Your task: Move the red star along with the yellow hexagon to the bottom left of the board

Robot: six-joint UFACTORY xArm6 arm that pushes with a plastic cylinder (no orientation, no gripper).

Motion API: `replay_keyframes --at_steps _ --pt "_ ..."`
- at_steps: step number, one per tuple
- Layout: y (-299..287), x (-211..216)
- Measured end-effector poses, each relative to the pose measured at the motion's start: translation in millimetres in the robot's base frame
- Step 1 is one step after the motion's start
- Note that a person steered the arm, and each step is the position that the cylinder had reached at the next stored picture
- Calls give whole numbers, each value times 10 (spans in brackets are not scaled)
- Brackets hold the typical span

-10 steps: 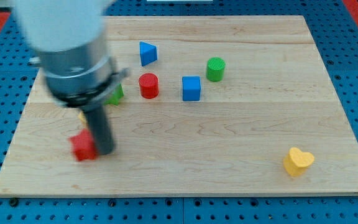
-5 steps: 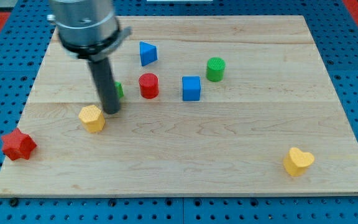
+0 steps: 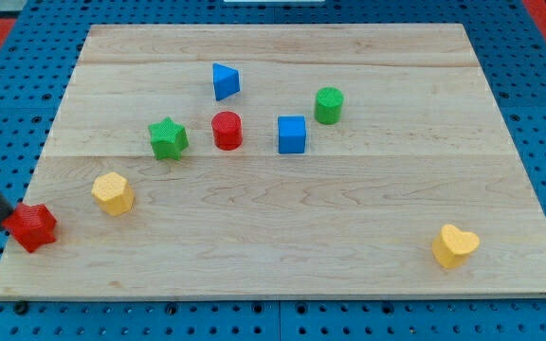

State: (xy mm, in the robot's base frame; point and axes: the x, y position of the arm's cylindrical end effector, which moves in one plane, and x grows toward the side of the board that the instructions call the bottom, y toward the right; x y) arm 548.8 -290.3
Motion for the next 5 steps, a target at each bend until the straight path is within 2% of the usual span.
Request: replay_keyframes --at_steps 1,2,3,4,5 --pt "461 38" --pt "583 42" --pt "324 225" --pt "532 522" --pt "1109 299"
